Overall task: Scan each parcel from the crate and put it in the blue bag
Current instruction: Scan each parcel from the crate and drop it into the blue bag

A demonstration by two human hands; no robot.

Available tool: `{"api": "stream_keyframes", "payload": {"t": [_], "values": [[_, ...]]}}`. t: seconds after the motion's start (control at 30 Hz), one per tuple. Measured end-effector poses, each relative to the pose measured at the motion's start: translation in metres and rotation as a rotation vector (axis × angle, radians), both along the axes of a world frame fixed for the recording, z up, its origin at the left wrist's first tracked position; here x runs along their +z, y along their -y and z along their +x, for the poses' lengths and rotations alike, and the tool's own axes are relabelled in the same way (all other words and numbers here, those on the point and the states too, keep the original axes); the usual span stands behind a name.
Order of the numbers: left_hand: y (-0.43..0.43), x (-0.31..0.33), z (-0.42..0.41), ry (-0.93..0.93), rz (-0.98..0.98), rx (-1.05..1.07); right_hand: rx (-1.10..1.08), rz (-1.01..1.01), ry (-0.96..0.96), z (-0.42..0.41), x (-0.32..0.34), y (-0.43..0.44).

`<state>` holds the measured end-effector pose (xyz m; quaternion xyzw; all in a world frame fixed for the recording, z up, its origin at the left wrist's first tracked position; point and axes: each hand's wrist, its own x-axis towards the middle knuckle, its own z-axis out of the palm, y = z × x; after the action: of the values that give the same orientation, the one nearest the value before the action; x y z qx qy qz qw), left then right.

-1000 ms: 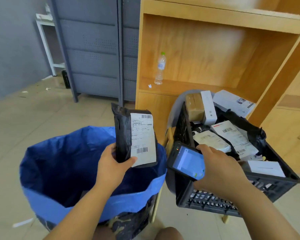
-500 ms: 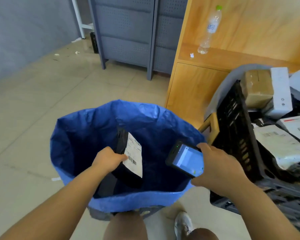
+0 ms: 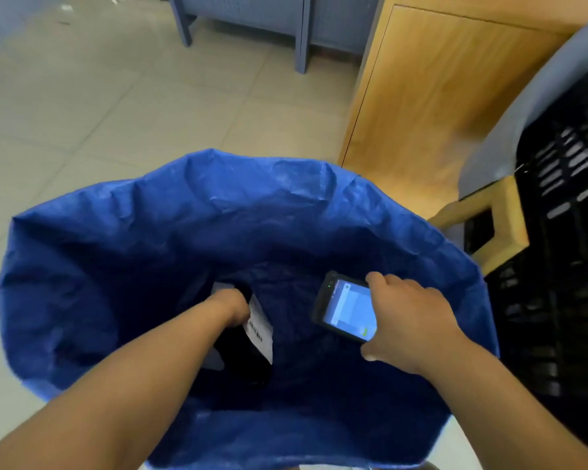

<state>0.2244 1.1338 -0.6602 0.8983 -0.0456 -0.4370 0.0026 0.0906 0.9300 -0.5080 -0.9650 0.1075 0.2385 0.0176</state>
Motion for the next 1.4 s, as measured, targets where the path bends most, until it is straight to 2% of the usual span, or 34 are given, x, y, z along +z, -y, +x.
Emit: {"api": "stream_keyframes", "payload": {"t": [0.23, 0.43, 0.63, 0.77, 0.9, 1.13, 1.4], "values": [[0.015, -0.063, 0.005, 0.013, -0.041, 0.121, -0.025, 0.020, -0.065, 0.012, -0.033, 0.016], [0.014, -0.091, 0.007, 0.027, -0.131, 0.375, -0.039, 0.034, -0.102, 0.015, -0.052, 0.027], [0.006, -0.085, 0.004, -0.119, -0.022, 0.201, -0.051, 0.046, -0.099, 0.013, -0.052, 0.030], [0.001, -0.063, 0.000, -0.113, 0.043, -0.001, -0.062, 0.034, -0.053, 0.010, -0.038, 0.028], [0.000, -0.028, -0.006, -0.018, 0.003, -0.136, -0.077, 0.016, 0.010, -0.001, -0.013, 0.027], [0.014, 0.059, -0.031, 0.185, -0.261, -0.177, -0.158, -0.005, 0.170, -0.041, 0.050, 0.030], [0.047, 0.155, -0.094, 0.284, -0.626, -0.142, -0.296, -0.028, 0.412, -0.131, 0.126, 0.041]]}}
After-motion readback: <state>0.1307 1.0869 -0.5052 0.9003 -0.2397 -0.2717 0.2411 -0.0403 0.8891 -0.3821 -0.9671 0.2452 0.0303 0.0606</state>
